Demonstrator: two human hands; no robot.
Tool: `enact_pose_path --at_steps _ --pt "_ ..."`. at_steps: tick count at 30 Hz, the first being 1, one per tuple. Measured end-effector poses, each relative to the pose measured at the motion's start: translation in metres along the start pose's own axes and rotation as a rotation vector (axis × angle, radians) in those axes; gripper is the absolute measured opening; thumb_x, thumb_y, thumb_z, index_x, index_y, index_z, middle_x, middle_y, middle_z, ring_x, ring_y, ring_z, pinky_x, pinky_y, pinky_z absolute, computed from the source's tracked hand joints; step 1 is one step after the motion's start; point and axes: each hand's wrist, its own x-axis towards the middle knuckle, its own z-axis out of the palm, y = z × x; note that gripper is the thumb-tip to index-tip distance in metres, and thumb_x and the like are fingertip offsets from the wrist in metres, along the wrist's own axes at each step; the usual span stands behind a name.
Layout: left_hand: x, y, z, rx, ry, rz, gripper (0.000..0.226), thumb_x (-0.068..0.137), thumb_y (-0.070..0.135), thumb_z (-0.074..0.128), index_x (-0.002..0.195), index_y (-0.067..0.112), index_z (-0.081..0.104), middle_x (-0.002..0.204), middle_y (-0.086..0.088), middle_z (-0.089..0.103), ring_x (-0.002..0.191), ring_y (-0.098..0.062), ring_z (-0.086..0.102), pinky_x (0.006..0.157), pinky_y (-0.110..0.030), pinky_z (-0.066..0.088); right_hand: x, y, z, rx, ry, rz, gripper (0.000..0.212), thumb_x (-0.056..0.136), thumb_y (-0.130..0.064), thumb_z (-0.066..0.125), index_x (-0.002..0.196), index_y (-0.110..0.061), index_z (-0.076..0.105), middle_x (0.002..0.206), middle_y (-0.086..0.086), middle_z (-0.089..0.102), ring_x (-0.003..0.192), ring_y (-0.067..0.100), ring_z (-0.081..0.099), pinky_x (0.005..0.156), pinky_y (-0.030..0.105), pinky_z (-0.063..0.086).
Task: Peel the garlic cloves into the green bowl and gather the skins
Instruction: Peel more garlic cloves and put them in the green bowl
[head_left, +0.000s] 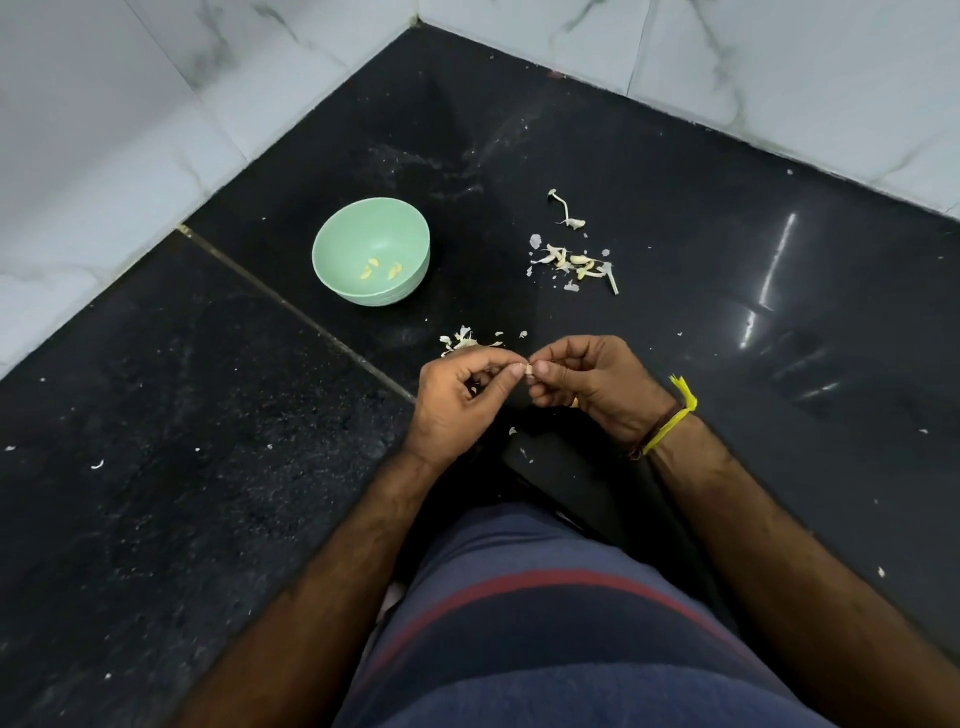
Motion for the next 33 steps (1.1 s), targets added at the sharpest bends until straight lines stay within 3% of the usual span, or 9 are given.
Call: enact_pose_path --at_steps 6,10,17,22,26,29,33 --pt "-0.003 0.007 0.001 -0.092 -0.015 -0.089 0.009 0.091 0.014 0.07 0.096 0.011 0.077 0.091 0.001 0.075 0.075 -0.001 0.064 0.073 -0.022 0.051 -0.001 -0.005 0.0 0.055 -0.065 0.03 0.012 0.08 -0.007 0.069 0.092 -0.004 0.069 0.073 0.013 0.071 0.061 0.017 0.069 0.059 0.026 0.059" --pt "-0.005 0.012 0.003 -0.19 0.019 -0.144 0.009 0.091 0.011 0.069 0.098 0.012 0.075 0.089 -0.002 0.076 0.078 -0.008 0.067 0.075 -0.027 0.056 0.0 -0.004 0.001 0.076 -0.06 0.046 0.01 0.081 -0.009 0.068 0.09 -0.003 0.068 0.072 0.011 0.07 0.059 0.015 0.068 0.057 0.025 0.058" --pt "-0.013 0.026 0.022 -0.179 0.039 -0.174 0.008 0.095 0.011 0.061 0.092 0.017 0.066 0.079 0.018 0.069 0.075 0.001 0.063 0.074 -0.017 0.049 0.002 -0.007 0.001 0.085 -0.069 0.041 0.013 0.083 -0.01 0.065 0.092 -0.001 0.065 0.07 0.009 0.068 0.057 0.014 0.065 0.054 0.023 0.056" --pt "-0.011 0.019 0.023 -0.094 0.133 -0.22 0.011 0.093 0.021 0.06 0.093 0.012 0.066 0.079 0.008 0.067 0.074 -0.007 0.063 0.073 -0.028 0.054 0.003 -0.003 0.005 0.125 -0.059 0.022 0.016 0.083 -0.01 0.065 0.095 0.0 0.07 0.078 0.011 0.072 0.065 0.015 0.07 0.062 0.025 0.059" --pt "-0.009 0.018 0.02 -0.017 0.168 -0.216 0.013 0.089 0.02 0.062 0.092 0.008 0.067 0.08 -0.005 0.068 0.073 -0.02 0.063 0.07 -0.031 0.054 0.003 0.002 0.005 0.121 -0.1 -0.004 0.023 0.076 0.001 0.07 0.099 0.0 0.071 0.088 0.016 0.073 0.076 0.02 0.072 0.071 0.028 0.06" --pt "-0.009 0.018 0.018 0.009 0.186 -0.204 0.013 0.089 0.019 0.064 0.091 0.007 0.067 0.079 -0.005 0.068 0.073 -0.019 0.062 0.068 -0.026 0.053 0.003 0.006 0.008 0.047 -0.062 -0.076 0.023 0.076 -0.001 0.074 0.098 0.0 0.072 0.088 0.017 0.073 0.076 0.022 0.071 0.073 0.031 0.061" --pt "-0.006 0.019 0.015 0.03 0.205 -0.211 0.004 0.088 0.011 0.07 0.085 0.01 0.068 0.073 0.008 0.065 0.068 -0.006 0.06 0.067 -0.017 0.048 0.005 0.01 0.013 -0.033 0.007 -0.172 0.022 0.084 -0.01 0.071 0.1 0.003 0.068 0.084 0.015 0.072 0.074 0.023 0.068 0.07 0.032 0.059"
